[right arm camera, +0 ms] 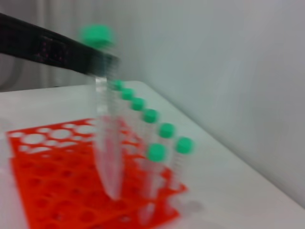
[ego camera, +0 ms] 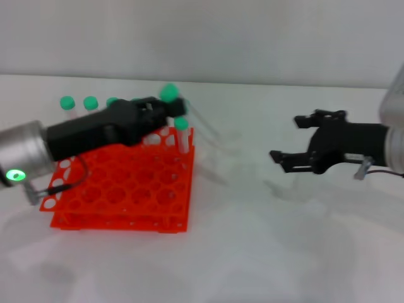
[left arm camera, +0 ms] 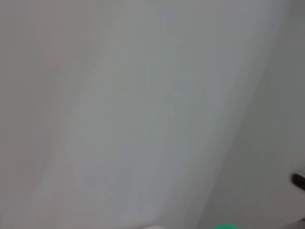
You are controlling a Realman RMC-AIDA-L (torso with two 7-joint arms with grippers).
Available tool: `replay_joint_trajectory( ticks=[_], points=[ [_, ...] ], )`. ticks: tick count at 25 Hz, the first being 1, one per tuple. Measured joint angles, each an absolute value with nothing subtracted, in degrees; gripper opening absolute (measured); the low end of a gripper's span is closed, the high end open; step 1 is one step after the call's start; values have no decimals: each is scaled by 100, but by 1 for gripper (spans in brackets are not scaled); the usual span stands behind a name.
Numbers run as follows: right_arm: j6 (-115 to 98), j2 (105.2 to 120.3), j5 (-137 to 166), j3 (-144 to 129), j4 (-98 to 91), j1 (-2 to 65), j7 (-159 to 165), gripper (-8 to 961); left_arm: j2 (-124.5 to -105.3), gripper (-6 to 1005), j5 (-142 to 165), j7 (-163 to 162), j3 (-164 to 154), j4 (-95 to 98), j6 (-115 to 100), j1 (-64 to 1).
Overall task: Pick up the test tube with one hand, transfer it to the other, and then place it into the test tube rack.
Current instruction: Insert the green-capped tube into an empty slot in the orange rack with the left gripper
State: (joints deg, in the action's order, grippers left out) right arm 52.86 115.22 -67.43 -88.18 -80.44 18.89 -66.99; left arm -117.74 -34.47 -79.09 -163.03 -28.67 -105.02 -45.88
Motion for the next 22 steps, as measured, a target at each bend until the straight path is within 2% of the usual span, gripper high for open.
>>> replay_joint_trajectory(
  ticks=[5, 12, 22],
  points=[
    [5309, 11496, -6741, -8487, -8043, 1688, -6713, 854, -11831, 201, -3441, -8914, -16305, -3824, -10551, -4611],
    [5280, 11489, -6756, -8312, -7915, 1524, -6831, 857, -11898, 201, -3020, -9895, -16311, -5237, -10564, -4870],
    [5301, 11487, -6762, -8295, -7806, 1568, -6788, 857, -11912, 201, -2204, -10056, -16312, -5664, -10111, -5273]
  ],
)
